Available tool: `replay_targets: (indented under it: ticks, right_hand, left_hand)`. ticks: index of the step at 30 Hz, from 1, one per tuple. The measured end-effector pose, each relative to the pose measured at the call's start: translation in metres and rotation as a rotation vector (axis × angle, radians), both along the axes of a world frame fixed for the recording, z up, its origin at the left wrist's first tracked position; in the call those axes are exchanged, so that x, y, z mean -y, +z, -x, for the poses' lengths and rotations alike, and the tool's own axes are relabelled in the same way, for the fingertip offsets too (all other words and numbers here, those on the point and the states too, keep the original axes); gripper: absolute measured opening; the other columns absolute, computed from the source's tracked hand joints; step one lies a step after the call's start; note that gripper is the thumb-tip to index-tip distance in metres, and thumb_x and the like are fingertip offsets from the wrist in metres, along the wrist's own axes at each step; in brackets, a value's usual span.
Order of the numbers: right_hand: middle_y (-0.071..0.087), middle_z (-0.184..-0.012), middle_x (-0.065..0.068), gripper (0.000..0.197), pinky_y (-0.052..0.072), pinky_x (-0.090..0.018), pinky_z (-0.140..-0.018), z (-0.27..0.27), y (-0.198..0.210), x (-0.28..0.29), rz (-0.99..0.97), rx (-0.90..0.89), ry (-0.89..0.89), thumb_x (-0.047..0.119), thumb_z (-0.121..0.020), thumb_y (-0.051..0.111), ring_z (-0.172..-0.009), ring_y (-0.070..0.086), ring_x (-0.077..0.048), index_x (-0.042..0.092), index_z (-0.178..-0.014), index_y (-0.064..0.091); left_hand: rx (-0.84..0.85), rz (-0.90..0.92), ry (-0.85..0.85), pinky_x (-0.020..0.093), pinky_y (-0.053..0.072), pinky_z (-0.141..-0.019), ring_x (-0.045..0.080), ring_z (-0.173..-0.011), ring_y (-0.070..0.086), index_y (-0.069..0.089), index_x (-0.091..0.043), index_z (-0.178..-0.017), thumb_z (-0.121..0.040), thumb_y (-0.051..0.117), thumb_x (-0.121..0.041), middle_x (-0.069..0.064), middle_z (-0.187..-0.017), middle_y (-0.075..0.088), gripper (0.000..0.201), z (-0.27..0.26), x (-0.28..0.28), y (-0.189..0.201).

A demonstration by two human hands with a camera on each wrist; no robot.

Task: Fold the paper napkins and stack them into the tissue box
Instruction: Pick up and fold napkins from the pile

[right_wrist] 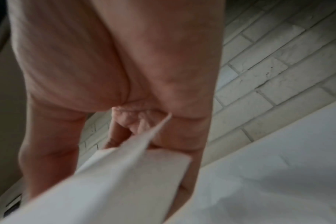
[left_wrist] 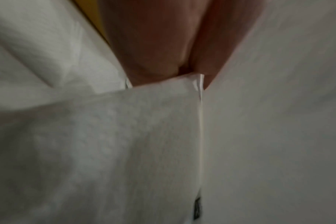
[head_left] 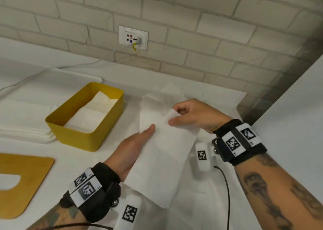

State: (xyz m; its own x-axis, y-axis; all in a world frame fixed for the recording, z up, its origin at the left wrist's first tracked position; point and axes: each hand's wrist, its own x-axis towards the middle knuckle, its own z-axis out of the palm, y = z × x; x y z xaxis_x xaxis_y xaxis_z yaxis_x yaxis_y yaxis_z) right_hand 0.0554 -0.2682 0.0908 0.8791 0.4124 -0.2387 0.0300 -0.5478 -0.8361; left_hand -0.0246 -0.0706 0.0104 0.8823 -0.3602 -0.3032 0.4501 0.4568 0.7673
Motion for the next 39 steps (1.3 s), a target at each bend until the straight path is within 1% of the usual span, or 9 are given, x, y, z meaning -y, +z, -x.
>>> replay_targets:
  ticks: [4,9,13,17,21,25,28,32,39]
  right_hand:
    - [0.075,-0.097,-0.010,0.027,0.056,-0.036,-0.072,0.005,-0.023,0.008,-0.078,-0.080,-0.153,0.021,-0.081,0.083,-0.084,0.070,-0.018,0.021,-0.103,0.068]
    - [0.075,-0.113,-0.014,0.056,0.061,-0.042,-0.080,0.040,-0.057,0.005,-0.550,-0.249,-0.482,0.010,-0.073,0.083,-0.094,0.074,-0.028,0.014,-0.124,0.059]
    - [0.077,-0.109,-0.013,0.031,0.059,-0.039,-0.085,0.063,-0.079,-0.006,-0.642,-0.138,-0.608,0.000,-0.087,0.072,-0.104,0.073,-0.030,0.006,-0.117,0.066]
    - [0.076,-0.114,-0.010,0.032,0.057,-0.041,-0.093,0.076,-0.067,0.000,-0.682,0.033,-0.585,0.004,-0.086,0.071,-0.110,0.071,-0.027,0.008,-0.117,0.070]
    - [0.075,-0.115,-0.014,0.040,0.061,-0.035,-0.082,0.090,-0.023,0.013,-0.724,0.038,-0.253,0.015,-0.068,0.075,-0.107,0.072,-0.030,0.014,-0.108,0.078]
    - [0.075,-0.111,-0.015,0.043,0.062,-0.042,-0.085,0.081,-0.011,0.002,-0.639,0.026,-0.182,0.008,-0.071,0.076,-0.100,0.073,-0.030,0.013,-0.114,0.072]
    - [0.077,-0.102,-0.012,0.040,0.059,-0.049,-0.087,0.066,-0.035,-0.011,-0.457,0.071,-0.313,0.005,-0.084,0.077,-0.096,0.075,-0.031,0.019,-0.119,0.064]
    - [0.079,-0.095,-0.004,0.040,0.054,-0.034,-0.074,0.061,-0.059,-0.018,-0.393,0.075,-0.429,0.011,-0.088,0.076,-0.091,0.076,-0.023,0.029,-0.120,0.059]
    - [0.078,-0.091,0.003,0.045,0.051,-0.020,-0.064,0.058,-0.068,-0.025,-0.314,0.057,-0.489,0.017,-0.088,0.077,-0.084,0.075,-0.010,0.033,-0.123,0.054]
  left_hand:
    - [0.021,0.000,-0.033,0.046,0.059,-0.094,0.037,-0.113,0.070,0.061,-0.004,-0.133,-0.097,0.058,-0.017,0.019,-0.125,0.071,0.039,0.002,-0.002,-0.010]
    - [0.017,0.067,0.070,0.047,0.060,-0.092,0.038,-0.115,0.069,0.058,-0.004,-0.136,-0.097,0.056,-0.015,0.019,-0.127,0.070,0.040,-0.001,0.001,-0.019]
    - [-0.012,0.073,0.132,0.045,0.062,-0.086,0.035,-0.111,0.071,0.059,-0.008,-0.135,-0.103,0.052,-0.021,0.016,-0.124,0.072,0.035,-0.002,0.004,-0.024]
    - [-0.036,0.087,0.211,0.039,0.061,-0.084,0.027,-0.106,0.074,0.063,-0.013,-0.129,-0.106,0.048,-0.030,0.010,-0.119,0.075,0.033,-0.003,0.001,-0.021]
    - [-0.013,0.023,0.210,0.043,0.055,-0.098,0.029,-0.113,0.071,0.062,-0.009,-0.134,-0.105,0.051,-0.025,0.012,-0.124,0.073,0.035,-0.005,-0.006,-0.019]
    - [0.009,0.032,0.149,0.033,0.062,-0.076,0.026,-0.103,0.074,0.061,-0.009,-0.135,-0.107,0.046,-0.018,0.015,-0.122,0.073,0.034,-0.006,-0.001,-0.013]
    - [0.034,0.029,0.133,0.036,0.060,-0.090,0.026,-0.112,0.071,0.062,-0.011,-0.135,-0.108,0.043,-0.032,0.012,-0.125,0.073,0.039,-0.002,0.004,-0.010]
    - [0.016,0.052,0.111,0.050,0.043,-0.113,0.030,-0.128,0.062,0.056,-0.017,-0.144,-0.104,0.032,-0.059,0.013,-0.137,0.066,0.063,0.001,0.003,-0.016]
    - [0.031,-0.002,0.089,0.047,0.046,-0.108,0.029,-0.125,0.065,0.057,-0.016,-0.141,-0.106,0.030,-0.055,0.012,-0.133,0.068,0.059,-0.001,0.005,-0.021]
